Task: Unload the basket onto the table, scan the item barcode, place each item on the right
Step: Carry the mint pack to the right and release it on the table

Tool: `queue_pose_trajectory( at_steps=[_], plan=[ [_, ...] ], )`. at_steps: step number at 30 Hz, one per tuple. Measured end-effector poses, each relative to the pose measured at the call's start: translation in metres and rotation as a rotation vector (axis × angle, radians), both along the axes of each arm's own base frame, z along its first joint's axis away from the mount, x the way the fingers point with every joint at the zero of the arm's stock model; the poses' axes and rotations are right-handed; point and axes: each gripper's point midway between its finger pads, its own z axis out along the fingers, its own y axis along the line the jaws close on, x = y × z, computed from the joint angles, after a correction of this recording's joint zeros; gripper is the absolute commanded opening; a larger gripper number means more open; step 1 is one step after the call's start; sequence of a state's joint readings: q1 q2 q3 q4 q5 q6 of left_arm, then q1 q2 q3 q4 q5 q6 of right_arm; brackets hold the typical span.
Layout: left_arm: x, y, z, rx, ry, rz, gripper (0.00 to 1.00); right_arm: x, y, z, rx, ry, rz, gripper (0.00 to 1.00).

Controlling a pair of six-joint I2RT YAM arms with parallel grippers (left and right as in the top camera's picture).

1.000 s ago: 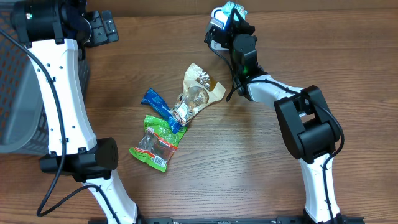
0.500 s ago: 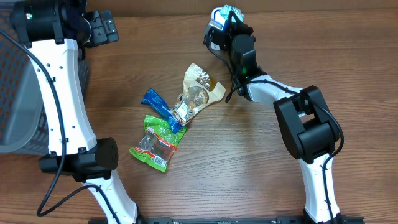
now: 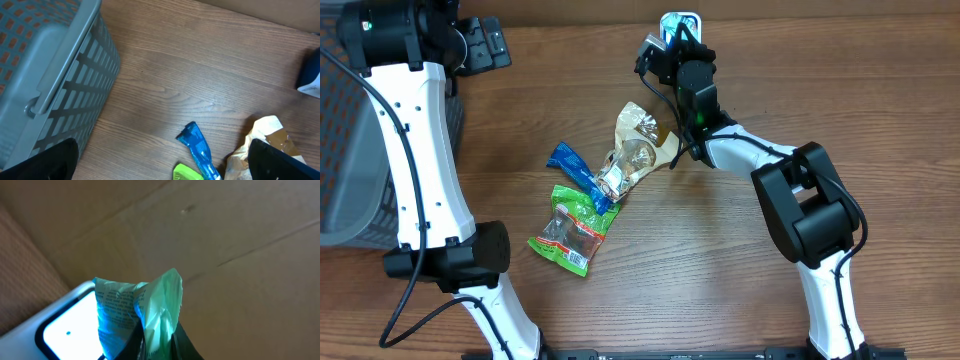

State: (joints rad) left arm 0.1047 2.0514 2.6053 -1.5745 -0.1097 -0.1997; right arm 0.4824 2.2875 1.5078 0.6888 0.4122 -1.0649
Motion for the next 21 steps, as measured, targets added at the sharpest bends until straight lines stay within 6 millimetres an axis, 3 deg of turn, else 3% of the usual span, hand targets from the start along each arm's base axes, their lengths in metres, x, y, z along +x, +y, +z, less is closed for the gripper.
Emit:
queue_pose_trajectory(
  at_steps=[3,6,10,13,17,19,21],
  plan=[
    [0.000,0.000,0.000,0.000,0.000,0.000,1.00,-0.006,0.000,0.017,0.048,0.038,-0.002,0.04],
    [0.000,0.000,0.000,0.000,0.000,0.000,1.00,-0.018,-0.007,0.048,0.114,0.080,-0.013,0.04],
    [0.000,0.000,0.000,0.000,0.000,0.000,1.00,-0.053,-0.026,0.099,0.298,0.197,-0.040,0.04],
    [0.000,0.000,0.000,0.000,-0.001,0.000,1.00,-0.078,-0.040,0.119,0.437,0.294,-0.032,0.04],
    [0.000,0.000,0.000,0.000,0.000,0.000,1.00,-0.109,-0.091,0.140,0.707,0.457,-0.037,0.04],
    [0.000,0.000,0.000,0.000,0.000,0.000,1.00,-0.116,-0.142,0.139,0.870,0.517,-0.128,0.04],
    [0.000,0.000,0.000,0.000,0.000,0.000,1.00,-0.121,-0.188,0.126,0.996,0.563,-0.248,0.04]
  ],
)
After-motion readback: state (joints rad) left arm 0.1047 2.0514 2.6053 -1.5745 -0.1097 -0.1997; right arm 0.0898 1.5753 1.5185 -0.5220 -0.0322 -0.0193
